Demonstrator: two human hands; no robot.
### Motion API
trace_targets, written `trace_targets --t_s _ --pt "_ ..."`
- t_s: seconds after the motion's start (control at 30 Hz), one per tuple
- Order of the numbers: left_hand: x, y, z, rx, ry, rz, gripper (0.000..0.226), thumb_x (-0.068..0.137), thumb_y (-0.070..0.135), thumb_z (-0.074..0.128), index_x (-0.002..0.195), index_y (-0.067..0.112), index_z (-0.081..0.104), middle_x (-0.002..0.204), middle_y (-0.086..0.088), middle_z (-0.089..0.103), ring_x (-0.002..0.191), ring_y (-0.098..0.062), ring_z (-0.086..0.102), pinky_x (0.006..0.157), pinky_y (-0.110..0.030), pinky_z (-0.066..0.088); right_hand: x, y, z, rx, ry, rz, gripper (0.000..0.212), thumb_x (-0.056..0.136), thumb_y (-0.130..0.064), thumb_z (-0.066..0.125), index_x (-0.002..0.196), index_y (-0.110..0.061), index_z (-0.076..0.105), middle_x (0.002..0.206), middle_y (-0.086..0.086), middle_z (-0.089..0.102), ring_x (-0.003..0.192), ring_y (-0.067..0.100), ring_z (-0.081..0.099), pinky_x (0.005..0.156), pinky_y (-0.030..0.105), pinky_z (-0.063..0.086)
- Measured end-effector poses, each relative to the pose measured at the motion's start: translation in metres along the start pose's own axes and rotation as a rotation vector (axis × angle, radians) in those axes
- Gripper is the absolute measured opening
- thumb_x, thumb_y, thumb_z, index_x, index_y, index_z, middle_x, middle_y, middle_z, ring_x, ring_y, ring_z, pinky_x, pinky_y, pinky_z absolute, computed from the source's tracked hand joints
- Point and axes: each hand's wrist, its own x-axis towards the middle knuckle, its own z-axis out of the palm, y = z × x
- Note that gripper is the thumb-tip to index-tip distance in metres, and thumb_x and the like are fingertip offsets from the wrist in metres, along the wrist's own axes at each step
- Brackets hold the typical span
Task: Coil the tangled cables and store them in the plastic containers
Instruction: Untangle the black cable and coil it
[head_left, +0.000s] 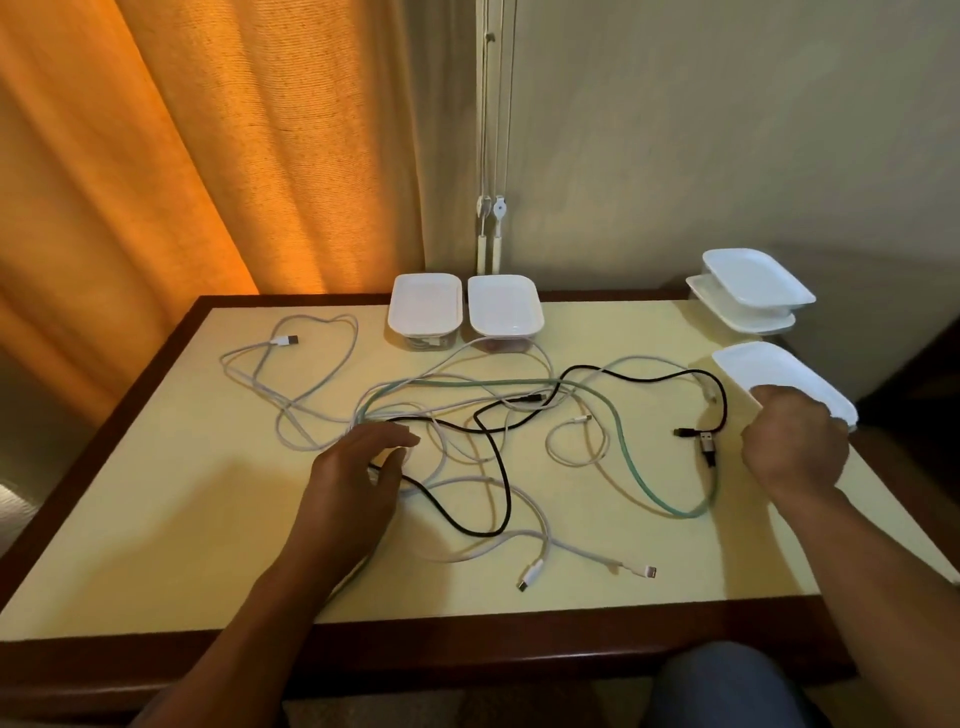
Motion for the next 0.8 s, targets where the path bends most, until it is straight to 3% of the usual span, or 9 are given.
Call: trace_targets --t_s 0.07,0.2,0.3,0.4,0.5,0.6,0.7,0.8 --pt "0.001 0.002 0.002 0.016 -0.004 -0.024 0.03 0.095 0.007 0.068 0.101 0.037 0.071 0.112 0.019 0.07 0.101 0.0 0.063 0.08 -0.012 0.045 -0.007 -0.007 -0.001 0.09 0.097 0.008 0.027 0.08 0.015 0.056 0.098 0.004 0.073 0.087 0.028 0.068 0.078 0.048 0.063 0.072 0.048 0.05" --pt "0.004 0.013 0.007 -0.11 0.005 -0.106 0.028 0.097 0.009 0.067 0.103 0.037 0.073 0.109 0.023 0.071 0.101 0.007 0.063 0.082 -0.007 0.044 -0.03 -0.042 -0.016 0.297 0.272 0.042 0.03 0.086 0.01 0.054 0.1 -0.005 0.075 0.093 0.024 0.069 0.091 0.048 0.061 0.079 0.052 0.052" --pt "0.009 0.017 0.01 -0.228 0.003 -0.204 0.022 0.097 0.016 0.069 0.106 0.035 0.074 0.104 0.018 0.075 0.1 0.0 0.069 0.086 -0.018 0.051 -0.059 -0.076 -0.029 0.477 0.389 -0.042 0.023 0.088 0.008 0.059 0.096 -0.008 0.074 0.092 0.016 0.07 0.094 0.039 0.059 0.077 0.039 0.044" --pt "0.014 0.024 0.003 -0.523 -0.02 -0.303 0.026 0.092 0.018 0.075 0.118 0.021 0.072 0.108 0.006 0.078 0.103 -0.007 0.072 0.082 -0.02 0.054 -0.097 -0.11 -0.04 0.613 0.438 -0.213 0.019 0.087 0.008 0.064 0.095 -0.008 0.072 0.094 0.01 0.07 0.093 0.031 0.062 0.077 0.02 0.038" --pt "0.018 0.022 -0.003 -0.662 -0.107 -0.306 0.058 0.087 0.026 0.08 0.14 0.023 0.057 0.131 0.009 0.07 0.118 -0.005 0.067 0.084 -0.017 0.056 -0.134 -0.14 -0.047 0.755 0.381 -0.393 0.024 0.081 0.014 0.066 0.089 -0.007 0.072 0.095 0.0 0.068 0.092 0.024 0.066 0.087 0.008 0.039" --pt "0.019 0.021 -0.006 -0.694 -0.224 -0.329 0.082 0.082 0.027 0.085 0.151 0.034 0.042 0.143 0.02 0.059 0.126 -0.001 0.06 0.088 -0.019 0.055 -0.151 -0.156 -0.044 0.863 0.214 -0.579 0.028 0.079 0.018 0.069 0.087 -0.008 0.072 0.094 -0.003 0.069 0.095 0.017 0.066 0.09 0.015 0.047" --pt "0.018 0.016 -0.01 -0.664 -0.32 -0.326 0.088 0.078 0.02 0.086 0.153 0.034 0.041 0.14 0.029 0.055 0.128 0.003 0.055 0.085 -0.017 0.056 -0.148 -0.158 -0.039 0.95 0.053 -0.613 0.032 0.08 0.018 0.072 0.089 -0.013 0.073 0.095 -0.003 0.07 0.099 0.009 0.067 0.089 0.014 0.048" --pt "0.017 0.006 -0.011 -0.699 -0.396 -0.376 0.116 0.063 0.027 0.096 0.159 0.025 0.031 0.144 0.016 0.057 0.132 -0.01 0.056 0.103 -0.036 0.054 -0.143 -0.156 -0.032 0.997 -0.057 -0.581 0.035 0.083 0.014 0.073 0.09 -0.021 0.074 0.097 -0.009 0.073 0.108 0.008 0.067 0.098 0.015 0.047"
